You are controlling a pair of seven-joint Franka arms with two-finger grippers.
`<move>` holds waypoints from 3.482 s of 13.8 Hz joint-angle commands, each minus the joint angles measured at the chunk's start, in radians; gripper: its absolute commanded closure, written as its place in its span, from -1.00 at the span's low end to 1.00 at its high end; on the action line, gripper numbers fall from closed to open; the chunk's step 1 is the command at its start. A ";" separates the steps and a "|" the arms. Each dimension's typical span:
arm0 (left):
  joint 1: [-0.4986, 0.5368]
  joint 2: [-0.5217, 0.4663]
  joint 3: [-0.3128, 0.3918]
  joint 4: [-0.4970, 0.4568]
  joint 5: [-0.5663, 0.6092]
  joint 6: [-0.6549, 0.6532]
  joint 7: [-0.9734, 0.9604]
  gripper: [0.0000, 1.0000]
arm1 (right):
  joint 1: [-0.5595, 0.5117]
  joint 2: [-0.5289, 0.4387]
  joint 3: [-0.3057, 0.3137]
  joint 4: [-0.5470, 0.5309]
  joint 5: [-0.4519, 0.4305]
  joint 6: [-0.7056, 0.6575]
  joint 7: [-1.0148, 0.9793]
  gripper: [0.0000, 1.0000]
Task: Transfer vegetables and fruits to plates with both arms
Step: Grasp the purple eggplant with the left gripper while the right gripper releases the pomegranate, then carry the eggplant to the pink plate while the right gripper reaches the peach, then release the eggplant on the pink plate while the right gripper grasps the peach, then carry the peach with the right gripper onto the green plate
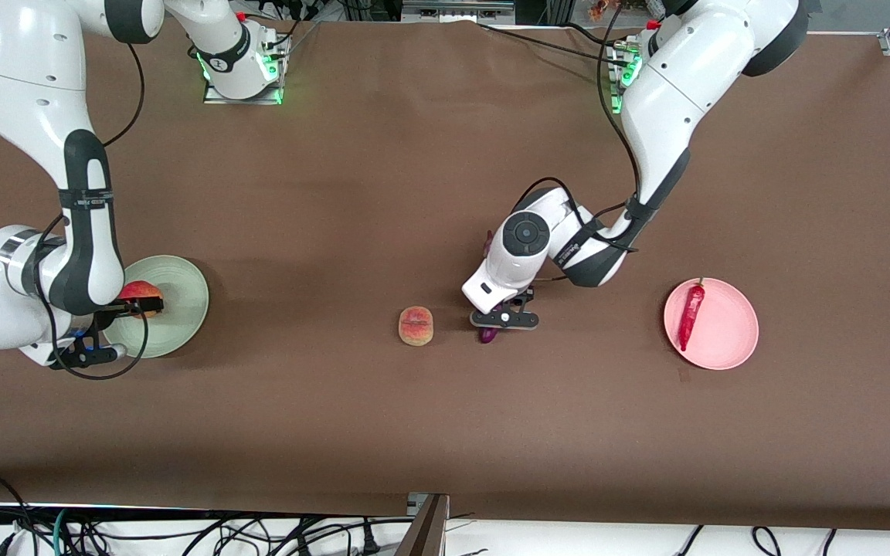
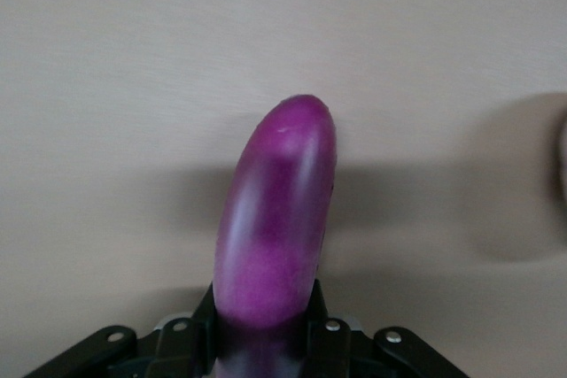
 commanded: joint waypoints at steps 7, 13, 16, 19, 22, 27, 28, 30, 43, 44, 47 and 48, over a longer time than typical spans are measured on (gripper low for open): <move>0.212 -0.230 0.004 0.005 0.040 -0.456 0.407 1.00 | 0.342 -0.028 0.001 0.047 0.176 -0.046 0.585 -1.00; 0.469 -0.210 0.010 0.003 0.038 -0.433 1.042 1.00 | 0.580 -0.008 0.001 0.043 0.290 0.238 0.970 -1.00; 0.583 -0.160 0.008 -0.001 0.020 -0.349 1.205 0.90 | 0.672 0.033 0.003 0.043 0.281 0.392 1.064 -1.00; 0.631 -0.110 0.004 -0.011 -0.031 -0.316 1.289 0.75 | 0.723 0.079 0.001 0.038 0.267 0.506 1.084 -1.00; 0.629 -0.112 0.002 -0.014 -0.033 -0.318 1.302 -1.00 | 0.740 0.114 0.001 0.036 0.162 0.576 1.082 -1.00; 0.626 -0.173 -0.031 -0.009 -0.034 -0.330 1.309 -1.00 | 0.749 0.139 0.001 0.036 0.137 0.635 1.084 -1.00; 0.632 -0.226 -0.060 -0.012 -0.040 -0.347 1.302 -1.00 | 0.750 0.142 0.003 0.036 0.137 0.645 1.084 -1.00; 0.631 -0.320 -0.067 0.005 -0.075 -0.459 1.303 -1.00 | 0.756 0.151 0.003 0.036 0.137 0.667 1.084 -1.00; 0.287 -0.645 0.300 0.093 -0.249 -0.660 0.869 -1.00 | 0.678 0.039 -0.071 0.024 0.140 0.381 0.816 0.47; 0.219 -0.668 0.393 0.056 -0.282 -0.657 0.848 -1.00 | 0.655 0.015 -0.101 0.024 0.140 0.283 0.733 0.47; 0.200 -0.870 0.412 -0.206 -0.347 -0.523 0.819 -1.00 | 0.583 -0.019 -0.192 0.024 0.143 0.053 0.460 0.47; 0.200 -0.942 0.410 -0.313 -0.352 -0.446 0.823 -1.00 | 0.562 -0.019 -0.221 0.023 0.143 -0.012 0.388 0.47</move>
